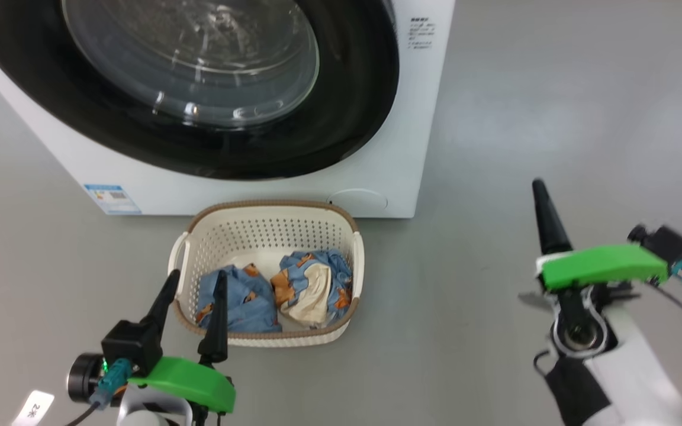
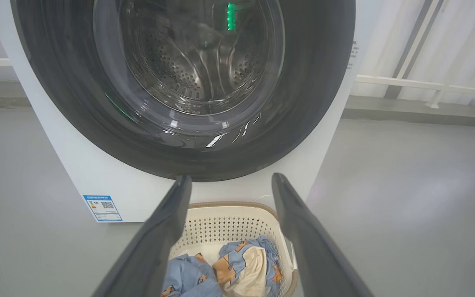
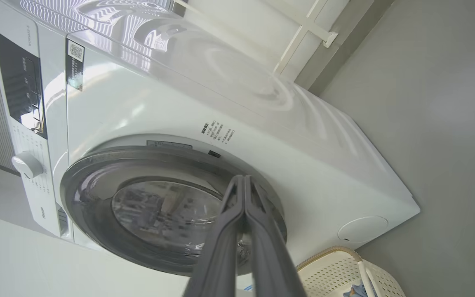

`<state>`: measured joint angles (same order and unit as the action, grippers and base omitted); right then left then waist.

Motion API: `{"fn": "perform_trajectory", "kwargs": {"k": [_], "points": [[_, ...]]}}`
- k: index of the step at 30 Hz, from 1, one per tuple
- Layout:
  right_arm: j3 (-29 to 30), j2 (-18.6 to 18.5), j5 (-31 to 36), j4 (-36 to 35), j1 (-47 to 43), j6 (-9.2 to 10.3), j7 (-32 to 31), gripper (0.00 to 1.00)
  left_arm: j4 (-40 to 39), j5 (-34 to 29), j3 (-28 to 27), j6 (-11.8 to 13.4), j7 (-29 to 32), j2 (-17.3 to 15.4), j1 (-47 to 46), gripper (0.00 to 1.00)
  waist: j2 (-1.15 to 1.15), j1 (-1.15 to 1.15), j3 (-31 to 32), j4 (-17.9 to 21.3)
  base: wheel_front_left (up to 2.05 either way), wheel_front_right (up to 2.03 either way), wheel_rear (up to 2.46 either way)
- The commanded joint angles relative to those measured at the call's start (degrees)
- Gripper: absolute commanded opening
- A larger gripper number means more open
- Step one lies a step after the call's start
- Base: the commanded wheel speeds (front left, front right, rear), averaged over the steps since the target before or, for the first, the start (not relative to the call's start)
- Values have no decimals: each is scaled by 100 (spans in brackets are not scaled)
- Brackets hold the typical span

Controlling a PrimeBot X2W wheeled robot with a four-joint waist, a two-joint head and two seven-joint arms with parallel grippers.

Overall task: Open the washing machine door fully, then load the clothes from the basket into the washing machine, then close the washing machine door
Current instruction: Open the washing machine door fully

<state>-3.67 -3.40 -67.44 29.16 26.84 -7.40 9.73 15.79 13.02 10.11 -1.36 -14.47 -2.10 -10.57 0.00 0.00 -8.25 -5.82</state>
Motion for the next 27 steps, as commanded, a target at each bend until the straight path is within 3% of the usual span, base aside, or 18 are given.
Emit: {"fn": "perform_trajectory", "kwargs": {"k": [1,16,27], "points": [[-16,-22,-110,-91,366,-9,-156,0,-192,83,-121,-30,-52,-77,-277,100,0,0,-296,-231,0,0,0],[336,-617,124,488,2308,-9,-1263,0,-380,343,155,-25,-52,-77,-740,100,0,0,-1100,-754,0,0,0],[650,-774,5,1216,3695,-9,-2283,0,-390,634,402,26,-52,-77,-921,100,0,0,-1506,-1110,0,0,0]]}}
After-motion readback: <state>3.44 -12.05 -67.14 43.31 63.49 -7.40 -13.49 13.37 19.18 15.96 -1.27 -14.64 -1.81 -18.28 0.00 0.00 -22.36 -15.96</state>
